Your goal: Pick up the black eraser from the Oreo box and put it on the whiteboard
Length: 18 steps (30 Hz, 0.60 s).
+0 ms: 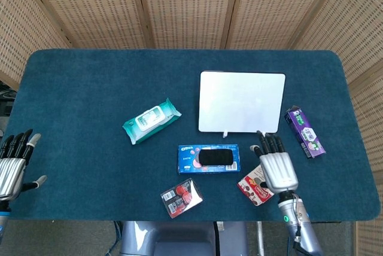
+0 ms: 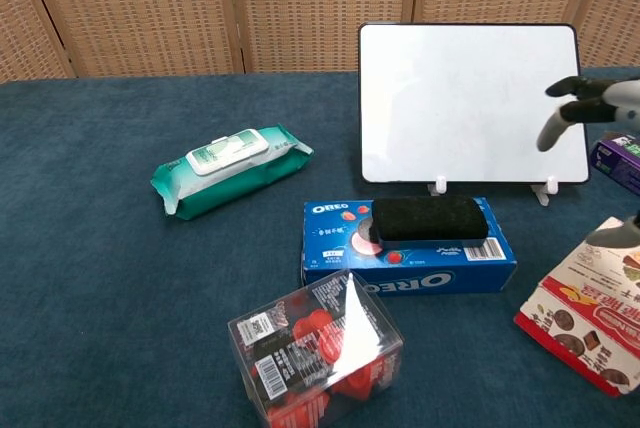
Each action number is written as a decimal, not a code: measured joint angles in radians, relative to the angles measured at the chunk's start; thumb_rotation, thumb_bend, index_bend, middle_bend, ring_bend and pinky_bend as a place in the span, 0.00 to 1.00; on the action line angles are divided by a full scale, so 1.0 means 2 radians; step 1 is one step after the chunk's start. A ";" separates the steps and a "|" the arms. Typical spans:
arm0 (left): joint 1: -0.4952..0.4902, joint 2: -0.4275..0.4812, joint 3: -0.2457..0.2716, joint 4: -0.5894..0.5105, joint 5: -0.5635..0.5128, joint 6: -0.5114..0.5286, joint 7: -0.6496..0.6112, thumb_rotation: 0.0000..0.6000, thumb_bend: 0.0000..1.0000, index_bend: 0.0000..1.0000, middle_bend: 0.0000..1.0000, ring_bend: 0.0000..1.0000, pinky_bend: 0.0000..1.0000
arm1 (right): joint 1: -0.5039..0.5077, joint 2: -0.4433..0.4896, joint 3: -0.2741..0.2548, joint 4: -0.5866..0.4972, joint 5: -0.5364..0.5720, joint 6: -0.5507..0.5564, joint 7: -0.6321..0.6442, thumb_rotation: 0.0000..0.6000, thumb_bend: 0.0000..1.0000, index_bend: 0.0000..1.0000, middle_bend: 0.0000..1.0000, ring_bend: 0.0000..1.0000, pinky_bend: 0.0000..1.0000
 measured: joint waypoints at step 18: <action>-0.001 -0.005 -0.001 0.003 -0.003 0.000 0.004 1.00 0.15 0.00 0.00 0.00 0.00 | 0.102 -0.106 0.040 0.046 0.136 0.032 -0.060 1.00 0.04 0.26 0.00 0.00 0.00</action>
